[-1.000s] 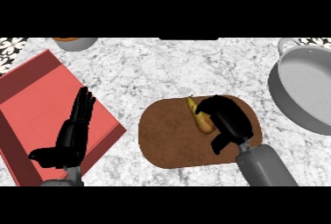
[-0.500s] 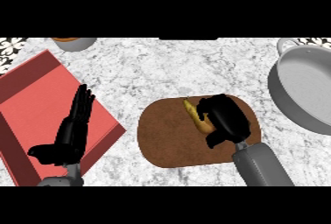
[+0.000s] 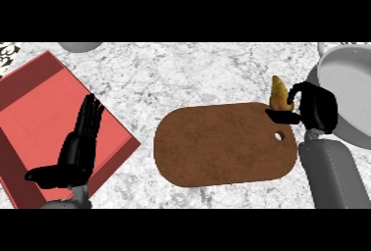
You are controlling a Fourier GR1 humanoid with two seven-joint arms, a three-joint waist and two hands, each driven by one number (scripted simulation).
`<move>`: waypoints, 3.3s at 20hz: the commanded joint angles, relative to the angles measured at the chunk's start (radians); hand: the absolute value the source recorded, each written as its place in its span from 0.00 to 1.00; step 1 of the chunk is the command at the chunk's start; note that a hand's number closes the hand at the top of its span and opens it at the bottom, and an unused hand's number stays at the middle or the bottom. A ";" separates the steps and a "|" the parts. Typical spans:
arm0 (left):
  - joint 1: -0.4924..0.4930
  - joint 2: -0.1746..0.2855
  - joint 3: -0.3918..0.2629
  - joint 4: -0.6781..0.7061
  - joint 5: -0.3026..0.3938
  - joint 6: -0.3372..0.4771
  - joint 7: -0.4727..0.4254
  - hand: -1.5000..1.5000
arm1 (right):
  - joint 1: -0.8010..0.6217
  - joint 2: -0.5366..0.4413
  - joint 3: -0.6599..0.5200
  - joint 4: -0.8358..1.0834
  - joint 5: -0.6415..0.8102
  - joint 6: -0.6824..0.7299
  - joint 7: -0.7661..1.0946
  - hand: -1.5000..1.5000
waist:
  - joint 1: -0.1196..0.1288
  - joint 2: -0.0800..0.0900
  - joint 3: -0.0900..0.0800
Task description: Pick the pear from the cutting board and place it in the pot
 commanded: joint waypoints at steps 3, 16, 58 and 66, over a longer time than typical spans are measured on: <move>-0.028 -0.007 -0.021 -0.003 -0.003 -0.009 0.005 0.50 | -0.171 -0.098 -0.215 0.107 0.089 -0.024 0.404 1.00 | 0.067 0.024 -0.007; -0.077 -0.018 -0.095 0.014 -0.020 -0.048 0.028 0.50 | -0.526 -0.328 -0.263 0.402 0.529 0.081 1.052 1.00 | 0.188 0.033 -0.003; 0.016 -0.018 -0.035 0.012 -0.025 0.001 -0.003 0.50 | -0.423 -0.307 -0.846 0.718 0.498 -0.214 1.057 0.00 | 0.039 -0.022 0.004; -0.002 -0.029 -0.047 0.020 -0.026 -0.002 0.001 0.50 | -0.423 -0.234 -0.808 0.497 0.506 -0.666 0.848 0.00 | 0.037 -0.024 0.004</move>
